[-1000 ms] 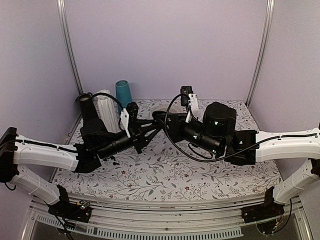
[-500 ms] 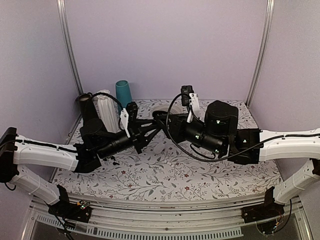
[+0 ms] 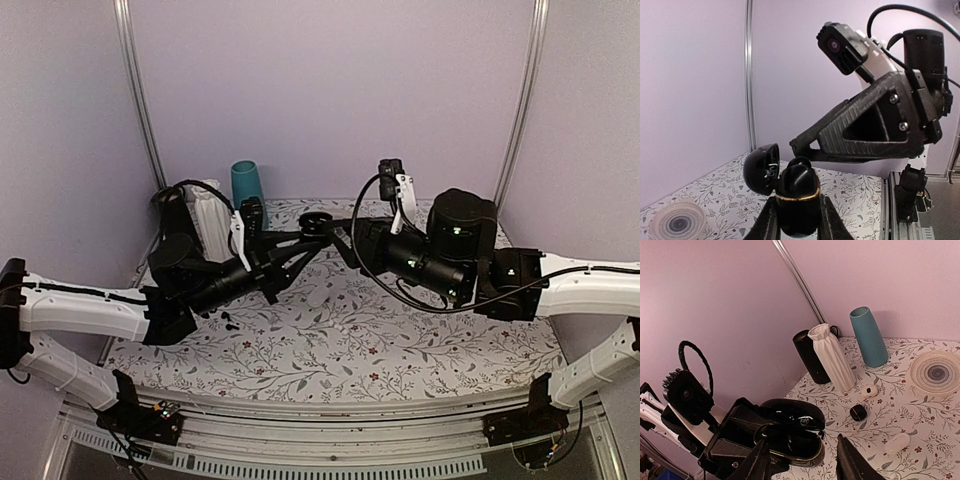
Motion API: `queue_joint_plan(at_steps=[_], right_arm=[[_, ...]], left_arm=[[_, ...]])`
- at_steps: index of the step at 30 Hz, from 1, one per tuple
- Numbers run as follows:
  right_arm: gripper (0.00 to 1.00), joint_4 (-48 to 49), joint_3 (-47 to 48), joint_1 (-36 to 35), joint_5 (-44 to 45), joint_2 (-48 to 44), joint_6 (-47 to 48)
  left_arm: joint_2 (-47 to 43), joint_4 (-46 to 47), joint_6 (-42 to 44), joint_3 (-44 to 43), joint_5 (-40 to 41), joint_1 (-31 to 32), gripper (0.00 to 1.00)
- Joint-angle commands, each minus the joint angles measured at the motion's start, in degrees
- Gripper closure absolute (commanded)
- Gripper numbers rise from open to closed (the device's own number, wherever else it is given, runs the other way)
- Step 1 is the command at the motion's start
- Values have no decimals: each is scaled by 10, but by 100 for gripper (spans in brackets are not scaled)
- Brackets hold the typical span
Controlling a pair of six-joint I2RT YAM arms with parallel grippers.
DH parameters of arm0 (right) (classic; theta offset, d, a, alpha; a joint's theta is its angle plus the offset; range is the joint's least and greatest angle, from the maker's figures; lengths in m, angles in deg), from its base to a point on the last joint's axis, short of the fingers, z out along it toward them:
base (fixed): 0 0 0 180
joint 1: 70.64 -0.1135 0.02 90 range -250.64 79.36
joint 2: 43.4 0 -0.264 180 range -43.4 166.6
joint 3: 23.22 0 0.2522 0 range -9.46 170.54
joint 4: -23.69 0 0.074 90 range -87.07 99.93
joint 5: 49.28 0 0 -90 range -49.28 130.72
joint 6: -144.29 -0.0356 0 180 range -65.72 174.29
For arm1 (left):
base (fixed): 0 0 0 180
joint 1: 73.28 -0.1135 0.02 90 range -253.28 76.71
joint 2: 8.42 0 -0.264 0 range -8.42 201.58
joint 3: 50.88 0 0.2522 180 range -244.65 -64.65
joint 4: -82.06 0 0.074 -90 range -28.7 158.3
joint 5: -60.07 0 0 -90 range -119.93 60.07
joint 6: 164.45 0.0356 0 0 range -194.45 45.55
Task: Insert the wireless bluetooth earbuds into the charging case
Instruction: Insert the left earbud into the left side groove of the charging case, then close the charging case with the earbuds.
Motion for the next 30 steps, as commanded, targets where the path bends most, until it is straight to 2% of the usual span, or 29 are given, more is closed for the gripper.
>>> queue_joint_plan(at_steps=[1, 7, 15, 21, 30], right_arm=[[55, -23, 12, 30, -29, -42, 2], [51, -2, -21, 96, -179, -81, 7], [52, -21, -36, 175, -330, -88, -1], [52, -46, -16, 179, -441, -43, 37], [54, -13, -10, 178, -544, -6, 49]], left_arm=[[-15, 13, 9, 1, -35, 1, 100], [-21, -1, 6, 5, -77, 0, 100], [-28, -21, 5, -9, -189, -1, 100], [-24, -30, 1, -28, -253, -1, 100], [-18, -36, 0, -41, -251, -2, 100]])
